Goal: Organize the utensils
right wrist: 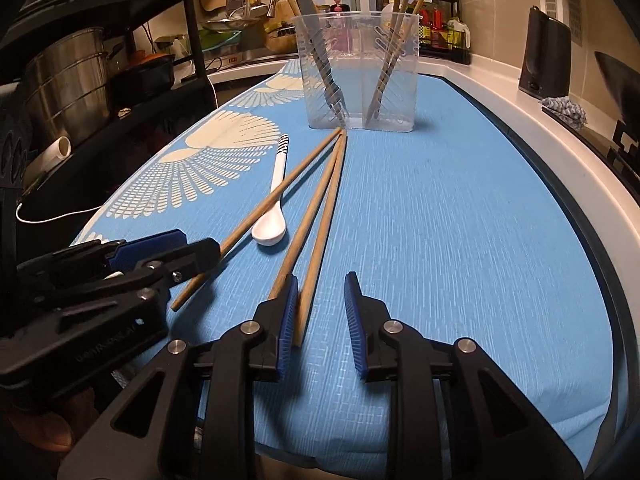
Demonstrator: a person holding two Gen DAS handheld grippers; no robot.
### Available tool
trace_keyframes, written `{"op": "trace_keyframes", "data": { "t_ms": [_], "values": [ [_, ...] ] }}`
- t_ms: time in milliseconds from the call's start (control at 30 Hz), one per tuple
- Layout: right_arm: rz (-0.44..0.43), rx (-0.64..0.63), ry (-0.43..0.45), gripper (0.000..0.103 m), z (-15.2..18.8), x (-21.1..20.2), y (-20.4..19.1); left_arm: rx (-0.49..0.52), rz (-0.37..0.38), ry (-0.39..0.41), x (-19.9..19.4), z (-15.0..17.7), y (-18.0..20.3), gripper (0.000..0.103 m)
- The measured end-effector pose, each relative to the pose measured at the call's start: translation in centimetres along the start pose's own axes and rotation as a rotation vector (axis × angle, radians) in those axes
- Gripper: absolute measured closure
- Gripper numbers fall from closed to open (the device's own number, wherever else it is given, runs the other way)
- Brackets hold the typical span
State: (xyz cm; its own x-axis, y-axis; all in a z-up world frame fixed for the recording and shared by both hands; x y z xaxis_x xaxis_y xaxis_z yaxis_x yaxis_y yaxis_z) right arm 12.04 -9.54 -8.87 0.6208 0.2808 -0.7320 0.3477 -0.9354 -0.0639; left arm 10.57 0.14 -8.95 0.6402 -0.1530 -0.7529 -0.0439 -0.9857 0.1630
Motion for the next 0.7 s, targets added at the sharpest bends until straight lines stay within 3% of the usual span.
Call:
{"op": "trace_keyframes", "data": {
  "t_ms": [333, 533, 700],
  "values": [
    [0.012, 0.025, -0.005, 0.096, 0.0, 0.0, 1.1, 0.041, -0.045, 0.002, 0.3, 0.0, 0.5, 0.071],
    [0.000, 0.067, -0.012, 0.097, -0.1, -0.3, 1.9, 0.047, -0.056, -0.002, 0.3, -0.1, 0.3, 0.093],
    [0.013, 0.092, -0.003, 0.097, -0.2, -0.8, 2.9, 0.050, -0.061, 0.012, 0.0, -0.3, 0.3, 0.097]
  ]
}}
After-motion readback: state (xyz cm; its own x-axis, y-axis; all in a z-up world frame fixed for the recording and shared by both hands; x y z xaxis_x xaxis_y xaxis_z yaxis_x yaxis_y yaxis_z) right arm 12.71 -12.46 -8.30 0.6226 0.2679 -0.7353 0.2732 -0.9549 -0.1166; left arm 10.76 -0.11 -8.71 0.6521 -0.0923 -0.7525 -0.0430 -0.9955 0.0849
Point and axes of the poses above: each gripper's, at about its wrist camera, not at the fingertips, and x roughly the way its jaws point, y to its right, z to its underside, the point moved 10 cm from there along x, roughly the way its jaws point, and after that the axes turned 6 degrees about -y, right-handed, at the moved point
